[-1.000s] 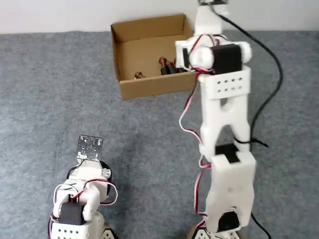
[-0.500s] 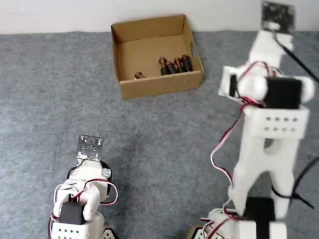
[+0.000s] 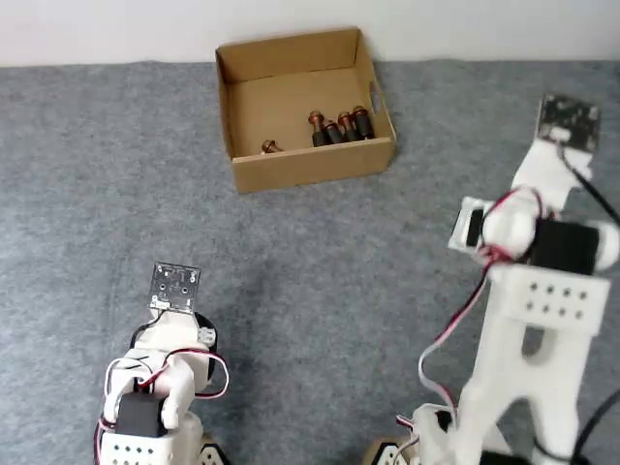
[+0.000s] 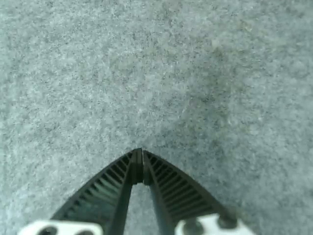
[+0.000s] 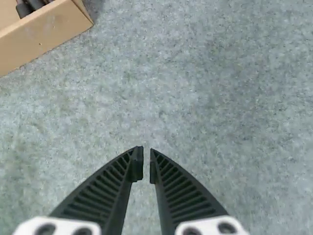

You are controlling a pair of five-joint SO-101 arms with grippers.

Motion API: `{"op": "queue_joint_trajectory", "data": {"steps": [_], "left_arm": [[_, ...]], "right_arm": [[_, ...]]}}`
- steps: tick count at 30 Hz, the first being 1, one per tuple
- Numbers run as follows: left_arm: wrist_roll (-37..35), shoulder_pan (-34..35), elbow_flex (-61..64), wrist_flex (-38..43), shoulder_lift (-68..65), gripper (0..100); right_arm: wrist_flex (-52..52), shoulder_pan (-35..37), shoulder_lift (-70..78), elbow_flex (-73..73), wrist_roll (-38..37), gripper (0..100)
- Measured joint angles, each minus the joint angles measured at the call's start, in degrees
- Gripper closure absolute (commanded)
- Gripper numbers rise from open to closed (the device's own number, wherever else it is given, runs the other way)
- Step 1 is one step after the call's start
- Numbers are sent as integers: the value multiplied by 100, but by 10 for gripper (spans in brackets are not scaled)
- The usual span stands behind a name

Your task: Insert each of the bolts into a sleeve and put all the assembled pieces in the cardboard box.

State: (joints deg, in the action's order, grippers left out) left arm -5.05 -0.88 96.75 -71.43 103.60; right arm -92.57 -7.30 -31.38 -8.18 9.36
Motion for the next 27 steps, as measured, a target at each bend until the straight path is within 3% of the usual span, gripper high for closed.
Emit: {"op": "queue_joint_trajectory", "data": {"steps": [13,21,27], "left_arm": [[0,0,0,0,0,995],[0,0,0,0,0,995],[0,0,0,0,0,995]], "right_arm": [[2919,-26,-2620,-5187,0,991],[3692,-18,-4176,-7174,-369,991],[3657,-18,-5679,-8396,-651,991]]}}
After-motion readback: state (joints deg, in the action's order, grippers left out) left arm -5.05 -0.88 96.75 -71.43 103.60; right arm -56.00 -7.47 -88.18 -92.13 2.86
